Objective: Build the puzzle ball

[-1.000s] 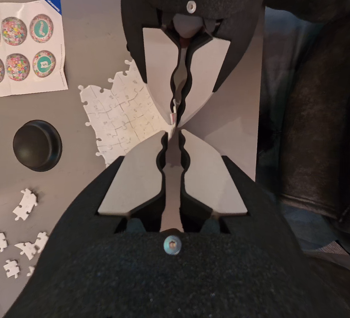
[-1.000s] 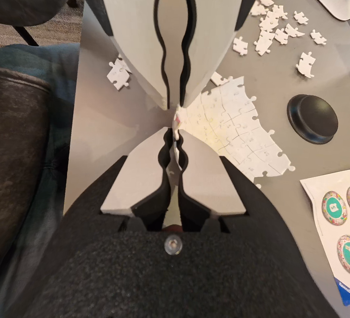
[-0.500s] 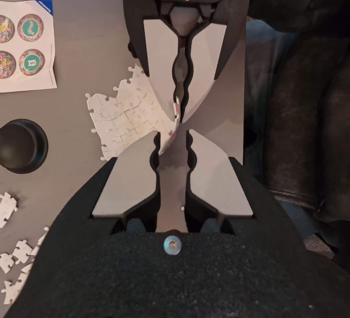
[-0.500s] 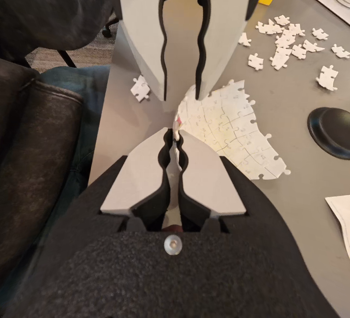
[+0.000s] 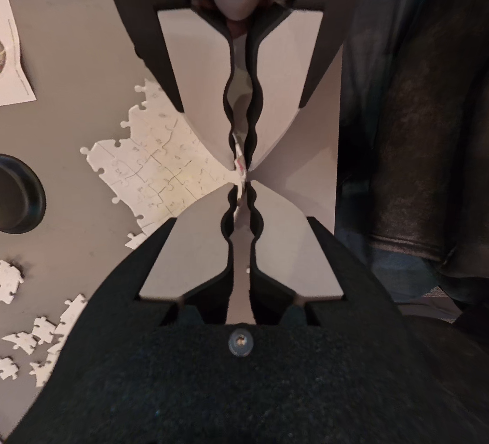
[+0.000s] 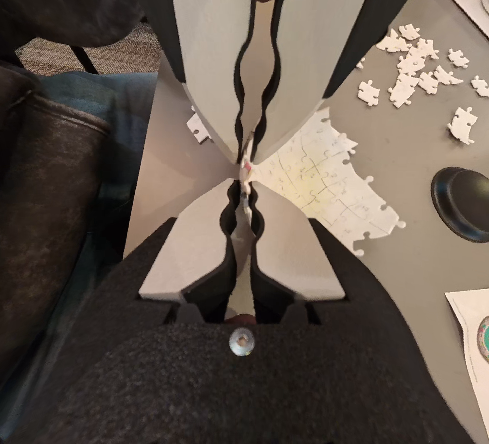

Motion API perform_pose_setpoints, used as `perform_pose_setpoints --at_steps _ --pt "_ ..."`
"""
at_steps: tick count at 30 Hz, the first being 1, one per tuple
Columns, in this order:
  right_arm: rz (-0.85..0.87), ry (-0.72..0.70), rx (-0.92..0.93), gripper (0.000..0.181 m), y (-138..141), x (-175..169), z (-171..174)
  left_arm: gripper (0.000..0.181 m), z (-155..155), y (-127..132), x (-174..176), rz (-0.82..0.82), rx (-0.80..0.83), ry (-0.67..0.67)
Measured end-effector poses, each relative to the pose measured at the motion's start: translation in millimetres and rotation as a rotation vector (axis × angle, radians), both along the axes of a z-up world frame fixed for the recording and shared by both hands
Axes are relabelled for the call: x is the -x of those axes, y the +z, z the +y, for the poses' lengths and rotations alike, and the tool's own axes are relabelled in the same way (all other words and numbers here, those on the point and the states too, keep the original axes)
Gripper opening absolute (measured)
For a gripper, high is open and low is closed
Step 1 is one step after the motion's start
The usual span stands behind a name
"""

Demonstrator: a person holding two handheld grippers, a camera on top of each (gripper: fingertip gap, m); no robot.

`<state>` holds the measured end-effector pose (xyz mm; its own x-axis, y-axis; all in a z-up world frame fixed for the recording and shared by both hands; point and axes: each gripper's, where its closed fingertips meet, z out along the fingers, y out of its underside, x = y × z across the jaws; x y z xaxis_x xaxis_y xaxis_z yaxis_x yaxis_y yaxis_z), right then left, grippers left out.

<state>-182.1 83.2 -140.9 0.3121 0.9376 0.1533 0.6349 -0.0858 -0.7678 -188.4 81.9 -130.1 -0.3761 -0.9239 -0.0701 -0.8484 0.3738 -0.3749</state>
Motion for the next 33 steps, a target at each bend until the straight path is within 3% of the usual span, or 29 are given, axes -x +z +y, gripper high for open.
perform_pose_setpoints --at_steps 5,23,33 --pt "-0.028 -0.069 -0.040 0.021 4.8 -17.4 7.1 0.003 3.4 -1.7 1.9 0.008 -0.001 0.012" --pt "-0.172 -0.030 -0.207 0.003 -11.5 -13.9 19.8 0.004 19.3 -4.9 4.9 0.024 0.008 0.088" --pt "-0.135 -0.089 -0.156 0.006 -8.3 -17.1 22.4 0.003 19.8 -2.9 1.5 0.013 0.040 0.121"
